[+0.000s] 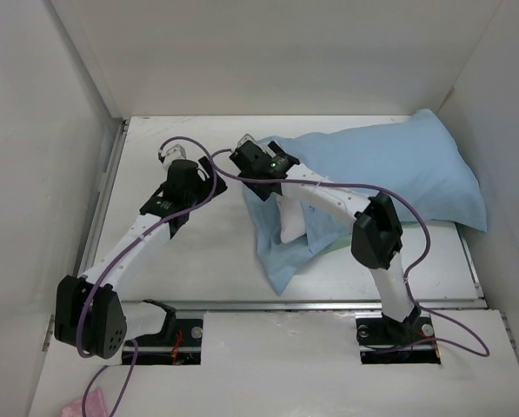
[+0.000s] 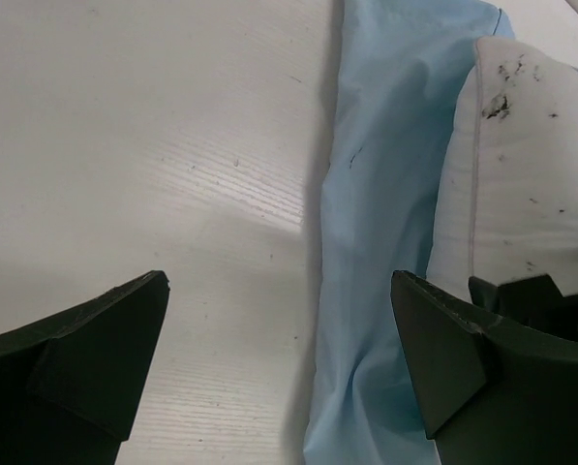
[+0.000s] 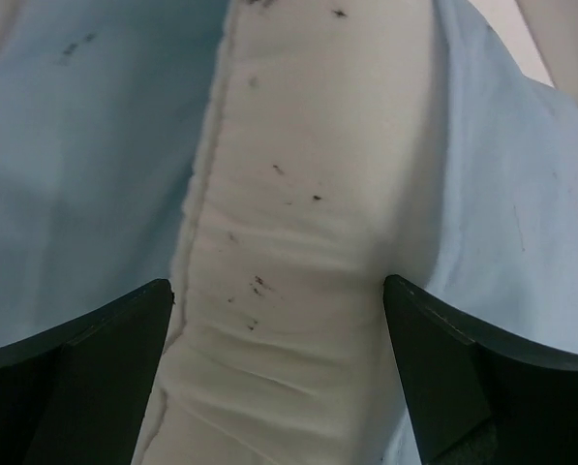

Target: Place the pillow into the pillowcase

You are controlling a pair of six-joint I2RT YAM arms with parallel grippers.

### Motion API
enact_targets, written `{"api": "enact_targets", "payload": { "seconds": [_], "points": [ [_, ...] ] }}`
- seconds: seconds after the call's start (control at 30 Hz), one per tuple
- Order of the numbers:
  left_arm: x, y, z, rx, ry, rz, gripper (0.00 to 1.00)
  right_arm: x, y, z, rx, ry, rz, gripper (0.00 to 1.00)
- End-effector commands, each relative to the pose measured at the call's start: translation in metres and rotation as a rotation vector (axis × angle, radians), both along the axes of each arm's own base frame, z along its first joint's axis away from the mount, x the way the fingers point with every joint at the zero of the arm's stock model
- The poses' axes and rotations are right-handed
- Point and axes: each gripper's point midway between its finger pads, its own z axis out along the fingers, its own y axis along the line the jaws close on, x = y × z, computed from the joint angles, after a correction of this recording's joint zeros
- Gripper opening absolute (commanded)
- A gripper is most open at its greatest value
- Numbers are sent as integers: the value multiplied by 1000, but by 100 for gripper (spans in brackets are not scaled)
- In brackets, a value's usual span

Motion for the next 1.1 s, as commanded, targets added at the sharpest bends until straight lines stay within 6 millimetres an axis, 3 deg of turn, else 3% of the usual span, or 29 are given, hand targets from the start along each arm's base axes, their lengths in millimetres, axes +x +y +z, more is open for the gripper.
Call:
{"api": "enact_targets", "payload": {
  "seconds": [0.0,0.17,0.27,0.3,0.33,0.37,0.43,0.47,0.5,0.57,0.6,0.73,0.83,1.03,1.07],
  "points": [
    [2,1,2,3,-31,-19,100,12,-28,33,-95,-167,-158,96],
    [1,-2,2,0,-28,-40,100,21,-54,-2,-254,-186,-262,97],
    [2,-4,3,7,-37,-59,100,28,-69,-24,-284,-147,-303,81],
    [1,-7,3,5,-35,-81,100,27,-67,-24,-257,-146,-312,71],
    [1,-8,-1,12,-27,-95,100,34,-66,-26,-219,-124,-313,46],
    [3,-10,3,9,-47,-109,100,35,-69,-20,-203,-122,-318,35],
    [3,-24,11,6,-87,-212,100,41,-63,5,-122,-178,-335,0],
    [5,-31,13,1,-106,-259,100,43,-53,19,-52,-179,-307,0],
    [10,-39,25,-12,-166,-304,100,46,-46,57,77,-243,-300,0],
    [14,-60,22,-26,-182,-405,100,43,-28,90,248,-222,-190,0],
    [19,-74,33,-36,-223,-431,100,42,-31,133,365,-278,-168,0],
    [40,-117,37,-58,-236,-547,100,34,-40,186,544,-296,-84,0],
    [53,-153,36,-94,-246,-640,97,33,-49,201,586,-297,-66,0],
    [81,-196,33,-170,-237,-690,88,31,-47,214,650,-285,-35,0],
    [78,-204,33,-172,-231,-705,84,31,-47,214,650,-285,-35,0]
  ]
}}
